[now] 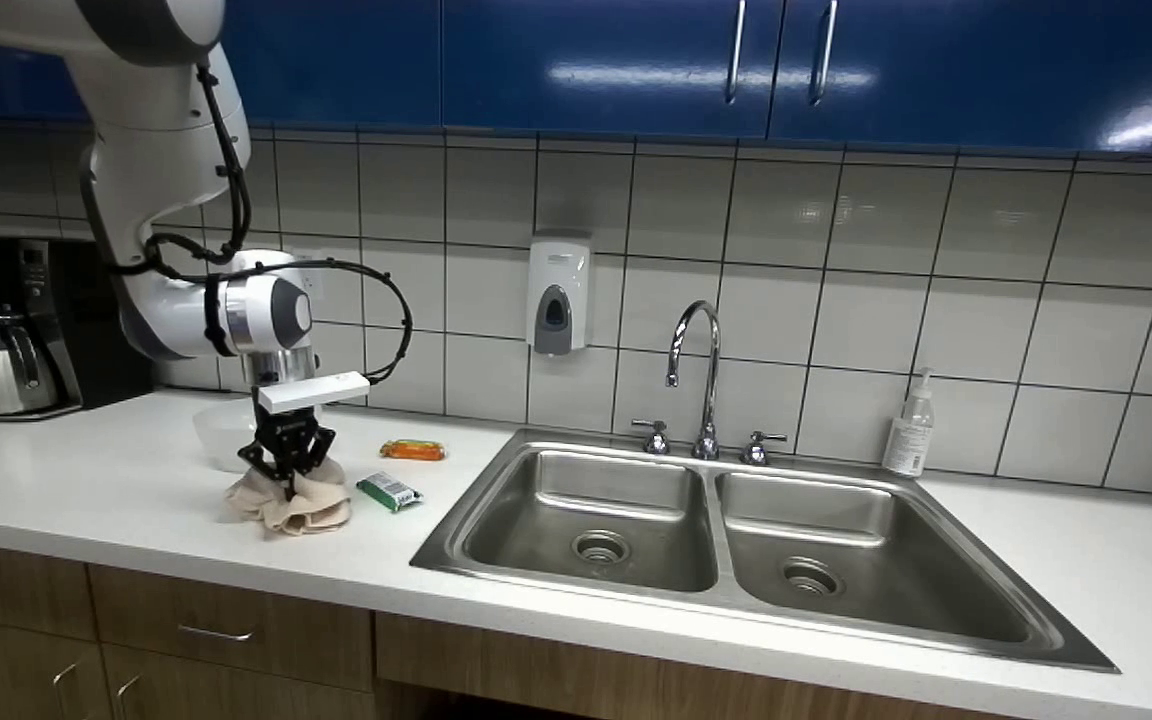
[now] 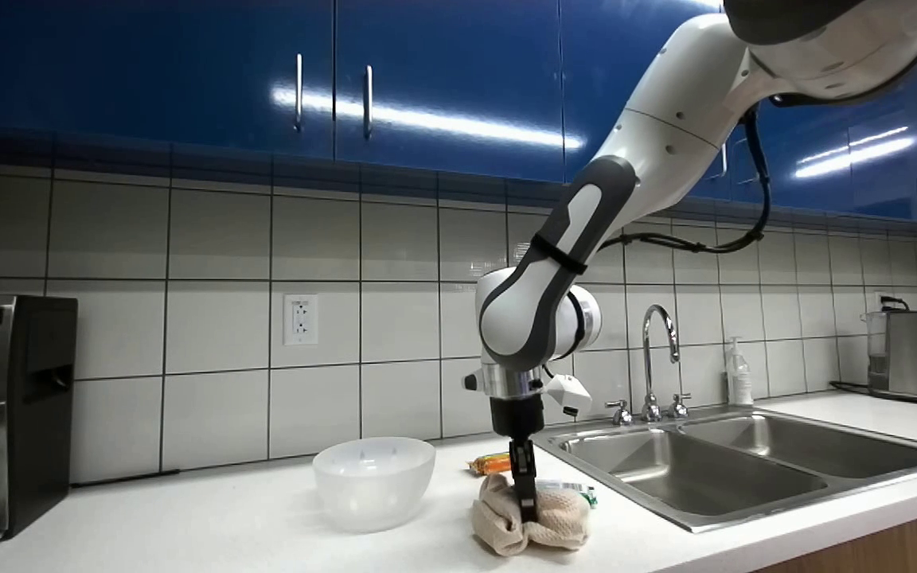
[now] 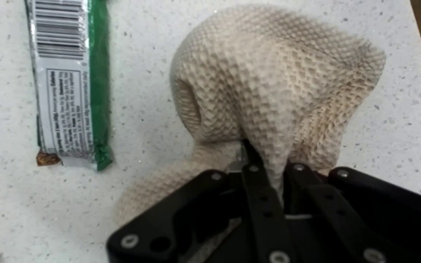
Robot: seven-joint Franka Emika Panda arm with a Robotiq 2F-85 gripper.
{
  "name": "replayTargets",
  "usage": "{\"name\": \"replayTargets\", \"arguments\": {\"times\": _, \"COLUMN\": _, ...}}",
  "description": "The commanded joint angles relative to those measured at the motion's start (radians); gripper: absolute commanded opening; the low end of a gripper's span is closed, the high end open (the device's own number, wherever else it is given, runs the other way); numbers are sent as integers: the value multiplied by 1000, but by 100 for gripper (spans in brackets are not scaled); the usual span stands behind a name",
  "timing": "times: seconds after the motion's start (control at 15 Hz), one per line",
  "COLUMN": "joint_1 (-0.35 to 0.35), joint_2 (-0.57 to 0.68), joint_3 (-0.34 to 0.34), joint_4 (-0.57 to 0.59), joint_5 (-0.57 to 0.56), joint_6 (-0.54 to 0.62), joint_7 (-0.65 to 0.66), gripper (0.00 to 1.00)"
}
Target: Put the towel in the clear bowl.
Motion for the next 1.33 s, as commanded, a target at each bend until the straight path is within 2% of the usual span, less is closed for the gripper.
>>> {"name": "replayTargets", "arguments": {"times": 0.0, "joint_1": -19, "joint_2": -119, "joint_3": 10, "joint_4": -110, "joint_5": 6, "joint_6": 30, "joint_7": -5, "gripper": 2}}
{"name": "replayTargets", "arguments": {"times": 0.53, "joint_1": -15, "joint_2": -277, "joint_3": 8, "joint_4": -222, "joint_5": 10, "joint_6": 78, "joint_7": -6, "gripper": 2}}
{"name": "replayTargets", "arguments": {"times": 1.27, "joint_1": 26, "joint_2": -409, "joint_3": 10, "joint_4": -243, "joint_5": 7, "joint_6": 82, "joint_7": -4, "gripper": 2}}
